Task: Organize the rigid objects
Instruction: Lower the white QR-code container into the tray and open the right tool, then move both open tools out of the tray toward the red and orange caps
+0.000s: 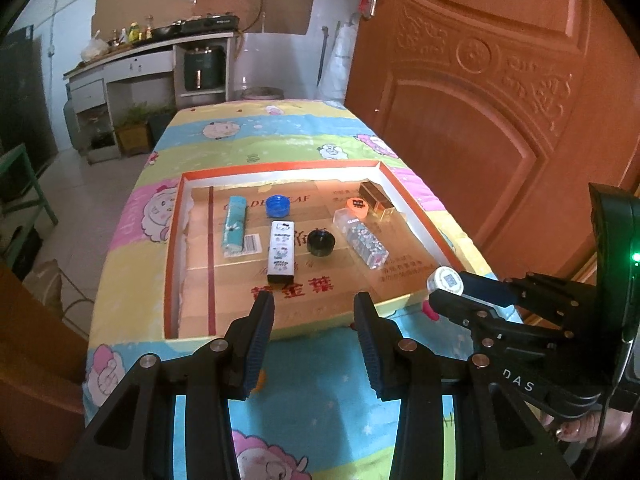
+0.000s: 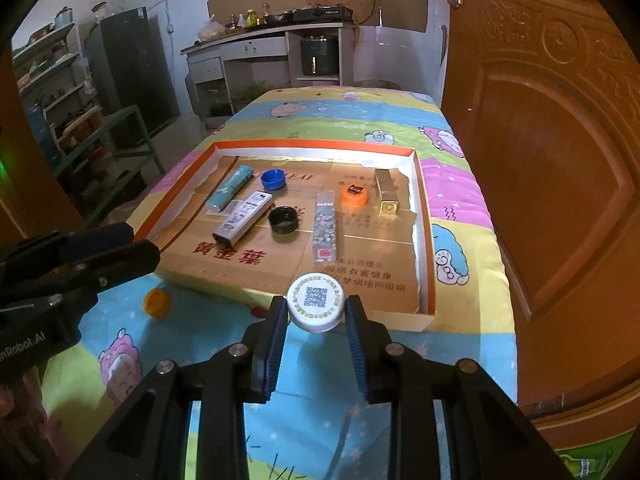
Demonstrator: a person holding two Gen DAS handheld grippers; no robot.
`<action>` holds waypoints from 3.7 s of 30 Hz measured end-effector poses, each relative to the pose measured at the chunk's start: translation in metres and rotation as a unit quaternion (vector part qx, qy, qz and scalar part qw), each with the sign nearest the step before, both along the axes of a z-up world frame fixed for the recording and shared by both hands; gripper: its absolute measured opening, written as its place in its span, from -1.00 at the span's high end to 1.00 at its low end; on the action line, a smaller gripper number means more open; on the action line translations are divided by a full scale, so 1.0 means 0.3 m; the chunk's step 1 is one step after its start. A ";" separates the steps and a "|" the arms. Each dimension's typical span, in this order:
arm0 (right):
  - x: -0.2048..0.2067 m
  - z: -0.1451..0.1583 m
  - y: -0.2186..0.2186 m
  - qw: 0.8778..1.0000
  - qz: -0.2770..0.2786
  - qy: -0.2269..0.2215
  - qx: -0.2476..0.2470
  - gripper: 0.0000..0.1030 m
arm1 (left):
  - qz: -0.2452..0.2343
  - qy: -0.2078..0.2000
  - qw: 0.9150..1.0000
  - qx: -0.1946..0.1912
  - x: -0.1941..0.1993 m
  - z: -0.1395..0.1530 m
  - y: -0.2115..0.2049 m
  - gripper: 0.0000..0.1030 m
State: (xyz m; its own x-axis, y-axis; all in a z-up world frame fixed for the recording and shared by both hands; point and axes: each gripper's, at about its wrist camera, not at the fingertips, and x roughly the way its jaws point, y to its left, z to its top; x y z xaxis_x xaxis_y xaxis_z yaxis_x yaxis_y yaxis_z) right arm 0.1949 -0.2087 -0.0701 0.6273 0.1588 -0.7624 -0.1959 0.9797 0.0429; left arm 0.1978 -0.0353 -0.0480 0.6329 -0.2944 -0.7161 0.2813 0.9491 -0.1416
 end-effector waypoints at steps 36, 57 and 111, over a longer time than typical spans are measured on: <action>-0.234 0.041 0.132 0.999 0.033 -0.022 0.012 0.41 | 0.046 -0.010 0.999 -0.013 -0.274 -0.028 0.240 0.17; 0.289 -0.155 0.174 0.998 0.027 0.044 -0.047 0.39 | 0.052 0.007 0.998 -0.030 -0.119 -0.085 0.272 0.17; -0.447 -0.116 0.326 0.998 0.064 -0.011 0.006 0.10 | 0.065 -0.023 0.997 -0.020 -0.424 -0.122 0.328 0.17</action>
State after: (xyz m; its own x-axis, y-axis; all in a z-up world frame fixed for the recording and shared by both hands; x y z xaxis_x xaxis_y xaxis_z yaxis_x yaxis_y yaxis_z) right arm 0.0608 -0.1110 -0.1050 0.6186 0.2476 -0.7457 -0.3201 0.9461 0.0486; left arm 0.0707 0.0631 -0.0844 0.6993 -0.2361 -0.6747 0.1640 0.9717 -0.1701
